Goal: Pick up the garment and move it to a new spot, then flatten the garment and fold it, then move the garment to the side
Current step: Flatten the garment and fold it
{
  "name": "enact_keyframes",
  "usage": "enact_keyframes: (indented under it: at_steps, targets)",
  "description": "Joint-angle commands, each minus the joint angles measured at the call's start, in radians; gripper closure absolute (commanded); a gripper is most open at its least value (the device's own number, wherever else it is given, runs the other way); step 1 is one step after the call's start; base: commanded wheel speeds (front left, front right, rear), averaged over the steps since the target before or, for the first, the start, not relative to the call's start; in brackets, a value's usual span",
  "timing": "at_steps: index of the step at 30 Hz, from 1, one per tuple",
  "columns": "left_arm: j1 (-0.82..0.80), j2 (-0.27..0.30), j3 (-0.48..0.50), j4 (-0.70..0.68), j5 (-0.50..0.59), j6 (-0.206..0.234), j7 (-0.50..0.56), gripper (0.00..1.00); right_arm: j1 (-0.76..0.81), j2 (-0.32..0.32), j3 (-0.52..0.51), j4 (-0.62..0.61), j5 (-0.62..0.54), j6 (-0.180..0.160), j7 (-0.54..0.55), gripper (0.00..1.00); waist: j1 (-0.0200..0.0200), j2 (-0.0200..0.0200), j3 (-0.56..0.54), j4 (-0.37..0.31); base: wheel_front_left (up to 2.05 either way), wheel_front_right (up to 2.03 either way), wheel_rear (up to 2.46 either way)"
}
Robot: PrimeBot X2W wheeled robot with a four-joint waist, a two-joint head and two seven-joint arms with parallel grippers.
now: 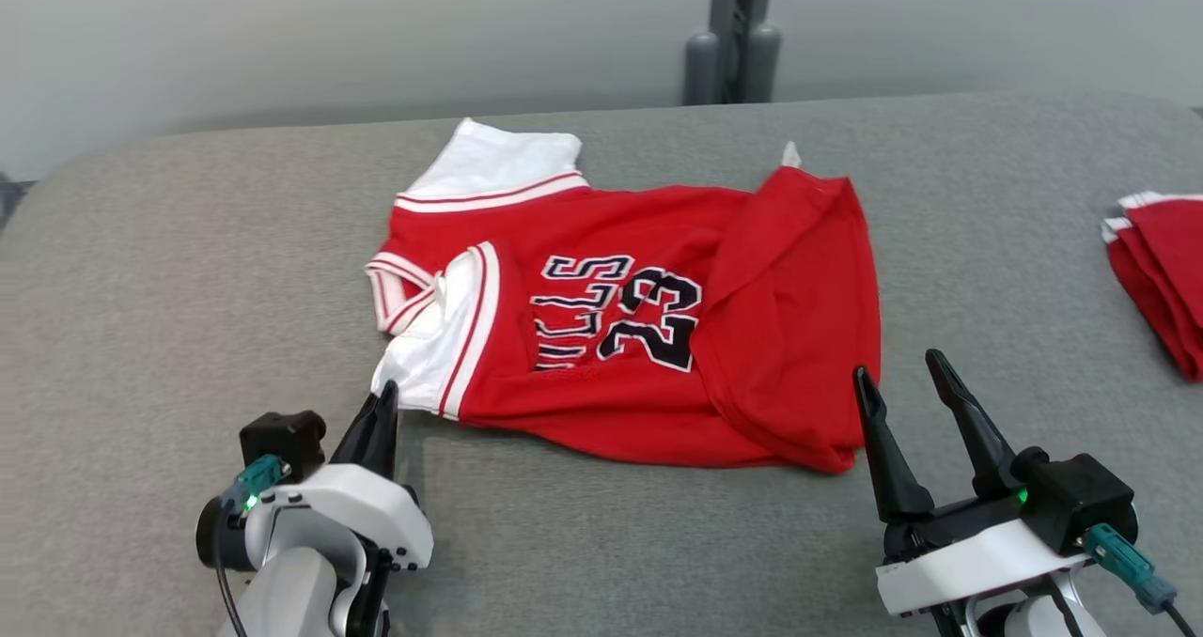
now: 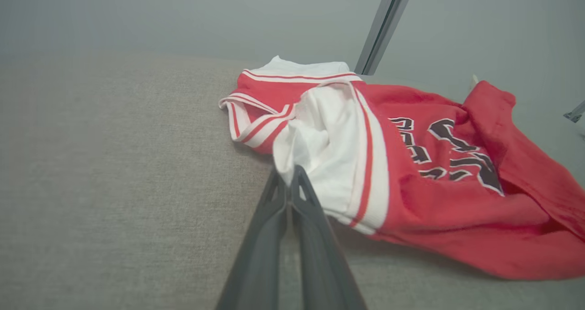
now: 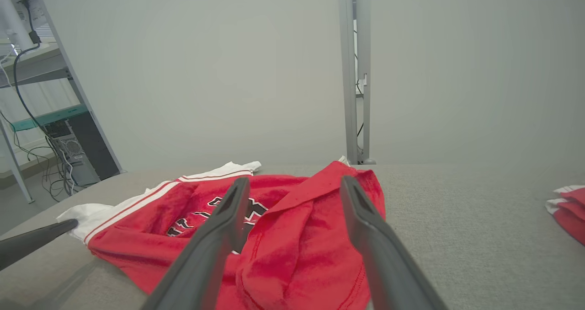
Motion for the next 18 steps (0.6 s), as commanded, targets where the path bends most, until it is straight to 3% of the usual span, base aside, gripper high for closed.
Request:
enact_keyframes:
  at_steps: [1, 16, 17, 18]
  targets:
    - [0.021, 0.012, 0.007, -0.017, 0.01, 0.011, -0.004, 1.0, 0.011, -0.005, -0.003, 0.004, 0.005, 0.0, -0.004, 0.0, 0.0, 0.0, -0.026, 0.054, 0.0, 0.0, 0.0]
    - [0.195, 0.016, 0.02, -0.129, 0.05, 0.088, -0.004, 1.0, 0.037, -0.005, 0.005, 0.029, 0.007, 0.0, -0.004, 0.0, 0.0, 0.0, -0.111, 0.239, 0.0, 0.0, 0.0]
    - [0.218, 0.007, -0.022, -0.188, 0.053, 0.138, 0.022, 0.0, 0.038, -0.005, 0.012, 0.037, 0.014, 0.0, -0.004, 0.0, 0.0, 0.0, -0.124, 0.223, 0.0, 0.0, 0.0]
    - [0.213, 0.012, -0.014, -0.206, 0.052, 0.141, 0.016, 0.0, 0.037, -0.005, 0.01, 0.036, 0.013, 0.0, -0.004, 0.0, 0.0, 0.0, -0.123, 0.218, 0.0, 0.0, 0.0]
